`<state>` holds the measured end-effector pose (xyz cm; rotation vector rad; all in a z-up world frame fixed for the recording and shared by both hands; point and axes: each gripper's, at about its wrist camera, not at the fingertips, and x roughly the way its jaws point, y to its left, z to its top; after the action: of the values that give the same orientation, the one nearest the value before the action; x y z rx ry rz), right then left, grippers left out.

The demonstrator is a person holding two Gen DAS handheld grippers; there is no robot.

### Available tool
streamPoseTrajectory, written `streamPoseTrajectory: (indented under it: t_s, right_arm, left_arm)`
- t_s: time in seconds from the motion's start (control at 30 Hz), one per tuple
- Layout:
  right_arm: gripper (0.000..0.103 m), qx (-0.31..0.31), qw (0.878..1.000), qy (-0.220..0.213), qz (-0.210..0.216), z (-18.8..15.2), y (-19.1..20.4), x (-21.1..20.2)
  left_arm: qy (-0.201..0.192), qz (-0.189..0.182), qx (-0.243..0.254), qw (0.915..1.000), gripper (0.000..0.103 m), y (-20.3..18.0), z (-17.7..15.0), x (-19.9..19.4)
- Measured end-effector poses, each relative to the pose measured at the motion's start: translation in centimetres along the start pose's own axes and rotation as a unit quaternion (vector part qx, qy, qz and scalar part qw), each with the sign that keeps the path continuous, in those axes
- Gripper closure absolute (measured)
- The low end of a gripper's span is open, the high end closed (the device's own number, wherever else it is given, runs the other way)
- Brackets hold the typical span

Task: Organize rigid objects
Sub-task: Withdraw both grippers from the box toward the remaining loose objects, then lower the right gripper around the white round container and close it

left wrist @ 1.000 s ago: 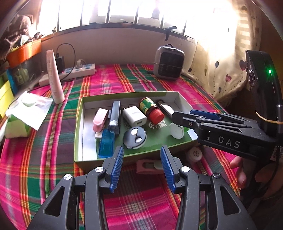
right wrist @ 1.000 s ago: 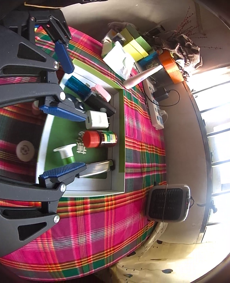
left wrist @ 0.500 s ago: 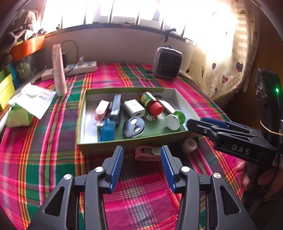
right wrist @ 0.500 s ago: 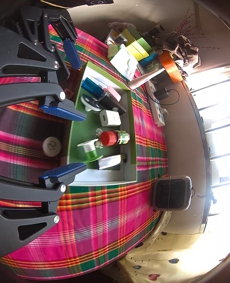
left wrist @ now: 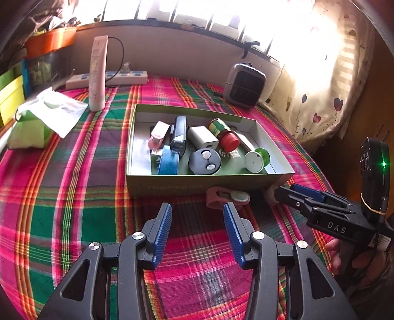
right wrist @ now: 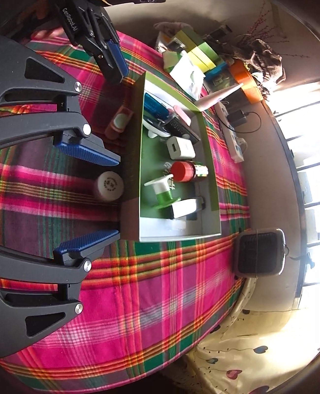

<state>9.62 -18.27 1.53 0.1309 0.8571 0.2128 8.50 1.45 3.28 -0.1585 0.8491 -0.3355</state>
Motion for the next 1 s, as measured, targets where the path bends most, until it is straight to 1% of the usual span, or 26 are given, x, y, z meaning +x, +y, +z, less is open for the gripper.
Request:
streamPoseTrajectory:
  t_s: [0.07, 0.17, 0.3, 0.4, 0.5, 0.63, 0.73, 0.77, 0.8, 0.9, 0.97, 1.0]
  right_arm:
    - [0.042, -0.002, 1.000, 0.002, -0.003, 0.0, 0.1, 0.2]
    - [0.041, -0.003, 1.000, 0.002, -0.005, 0.1, 0.5, 0.5]
    - [0.041, -0.004, 1.000, 0.008, -0.021, 0.2, 0.7, 1.1]
    - [0.041, -0.002, 0.999, 0.025, -0.031, 0.1, 0.9, 1.8]
    - [0.041, -0.017, 0.999, 0.019, -0.047, 0.1, 1.2, 1.8]
    - [0.041, -0.019, 0.998, 0.023, -0.050, 0.0, 1.2, 1.9]
    - [0.041, -0.024, 0.998, 0.020, -0.061, -0.1, 1.2, 1.8]
    - [0.043, -0.023, 0.998, 0.018, -0.059, -0.1, 1.1, 1.8]
    - [0.048, -0.022, 0.998, 0.018, -0.058, -0.1, 1.1, 1.7]
    - [0.057, -0.026, 0.997, 0.016, -0.064, -0.1, 1.0, 1.7]
    - [0.068, -0.028, 0.997, 0.015, -0.064, 0.0, 1.0, 1.7]
    - [0.071, -0.028, 0.998, 0.014, -0.062, -0.1, 0.9, 1.7]
  left_arm:
    - [0.002, -0.004, -0.003, 1.0000, 0.060, 0.1, 0.0, 0.1]
    - [0.005, -0.009, -0.004, 0.9999, 0.060, 0.3, 0.0, 0.3]
    - [0.010, -0.016, -0.007, 0.9998, 0.060, 0.4, -0.1, 0.6]
    - [0.013, -0.019, -0.010, 0.9997, 0.060, 0.5, -0.1, 0.8]
    - [0.016, -0.023, -0.010, 0.9996, 0.060, 0.5, -0.1, 0.9]
    - [0.019, -0.024, -0.009, 0.9995, 0.060, 0.4, -0.1, 1.1]
    - [0.021, -0.024, -0.007, 0.9995, 0.060, 0.4, 0.0, 1.3]
    - [0.022, -0.024, -0.007, 0.9995, 0.060, 0.3, 0.0, 1.3]
    - [0.023, -0.024, -0.007, 0.9994, 0.060, 0.3, 0.0, 1.4]
    - [0.028, -0.025, -0.006, 0.9993, 0.060, 0.1, 0.0, 1.6]
    - [0.030, -0.026, -0.003, 0.9992, 0.060, -0.1, 0.2, 1.8]
    - [0.031, -0.026, -0.001, 0.9992, 0.060, -0.3, 0.2, 1.9]
